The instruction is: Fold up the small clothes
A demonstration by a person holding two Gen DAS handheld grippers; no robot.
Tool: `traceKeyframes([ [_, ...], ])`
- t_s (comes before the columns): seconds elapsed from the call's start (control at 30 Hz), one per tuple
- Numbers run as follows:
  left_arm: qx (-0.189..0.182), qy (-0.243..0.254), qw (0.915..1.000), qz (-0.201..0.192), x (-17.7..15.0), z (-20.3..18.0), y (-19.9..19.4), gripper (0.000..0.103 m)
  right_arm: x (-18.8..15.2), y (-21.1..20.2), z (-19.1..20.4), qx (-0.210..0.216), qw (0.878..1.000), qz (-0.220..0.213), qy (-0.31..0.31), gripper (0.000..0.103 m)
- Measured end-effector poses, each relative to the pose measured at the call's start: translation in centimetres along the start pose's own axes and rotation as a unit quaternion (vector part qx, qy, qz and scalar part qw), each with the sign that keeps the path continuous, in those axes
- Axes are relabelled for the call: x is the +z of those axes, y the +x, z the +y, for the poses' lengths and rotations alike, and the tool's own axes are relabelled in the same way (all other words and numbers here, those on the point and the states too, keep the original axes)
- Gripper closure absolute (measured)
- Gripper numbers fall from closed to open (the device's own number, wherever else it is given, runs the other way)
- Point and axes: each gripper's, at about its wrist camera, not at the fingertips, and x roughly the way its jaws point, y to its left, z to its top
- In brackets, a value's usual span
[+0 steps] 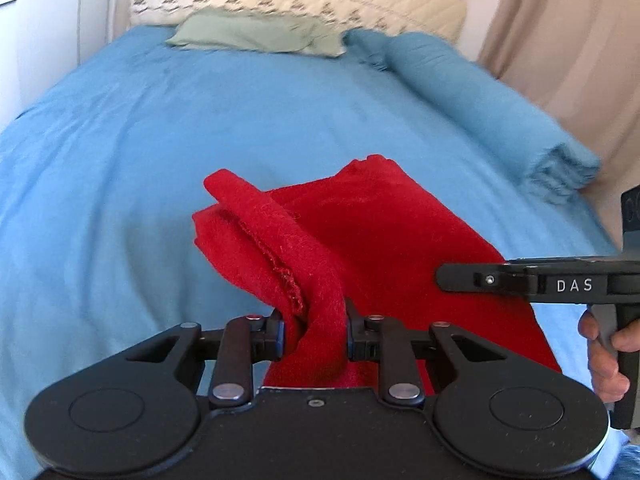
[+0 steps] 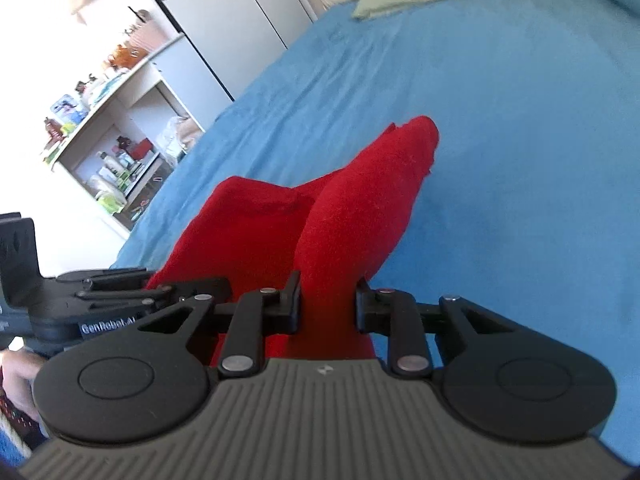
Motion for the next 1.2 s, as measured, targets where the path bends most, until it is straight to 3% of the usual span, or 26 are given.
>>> traceKeyframes([
  [0.2, -0.021, -0.009, 0.9997, 0.005, -5.2, -6.7, 0.3, 0.076, -5.1, -8.6, -2.9, -0.026, 1.000, -0.012, -0.012, 0.064],
  [0.37, 0.001, -0.015, 0.9994, 0.032, -9.0, -9.5, 3.6, 0.074, -10.3, -10.7, -6.2, -0.057, 0.998, 0.003, 0.003, 0.064],
  [0.47, 0.043, -0.003, 0.9986, 0.032, -10.2, -9.7, 4.1, 0.053, -12.8, -10.3, -7.8, -0.079, 0.997, 0.010, 0.007, 0.060],
  [0.6, 0.118, 0.028, 0.9926, -0.005, -9.4, -10.0, 2.0, 0.025, -13.6, -10.7, -7.9, -0.108, 0.994, -0.003, 0.007, 0.037],
  [0.63, 0.133, 0.036, 0.9901, -0.027, -9.2, -10.3, 1.1, 0.020, -13.5, -11.5, -7.4, -0.112, 0.993, -0.018, -0.005, 0.026],
  [0.67, 0.137, 0.041, 0.9885, -0.048, -8.9, -10.5, 0.3, 0.012, -13.4, -12.4, -6.7, -0.111, 0.993, -0.040, -0.022, 0.008],
  [0.7, 0.135, 0.045, 0.9879, -0.062, -8.6, -10.7, -0.2, 0.006, -13.5, -13.3, -6.1, -0.112, 0.991, -0.066, -0.039, 0.000],
  [0.77, 0.144, 0.053, 0.9863, -0.059, -7.7, -10.9, 0.3, 0.005, -13.4, -14.1, -5.0, -0.120, 0.986, -0.098, -0.069, 0.000],
  [0.93, 0.189, 0.045, 0.9810, -0.007, -8.0, -9.5, 4.8, 0.007, -13.6, -11.2, -5.0, -0.159, 0.982, -0.069, -0.080, 0.000],
  [1.03, 0.185, 0.037, 0.9820, 0.009, -8.8, -8.3, 6.5, 0.006, -14.1, -9.1, -6.3, -0.185, 0.980, -0.047, -0.061, 0.000],
  [1.1, 0.179, 0.026, 0.9834, 0.016, -9.1, -7.5, 7.2, 0.000, -15.0, -8.0, -7.3, -0.216, 0.974, -0.021, -0.068, 0.000],
  [1.2, 0.162, -0.006, 0.9864, 0.029, -8.9, -6.6, 7.0, 0.000, -15.7, -7.8, -8.2, -0.214, 0.976, -0.021, -0.037, 0.000],
])
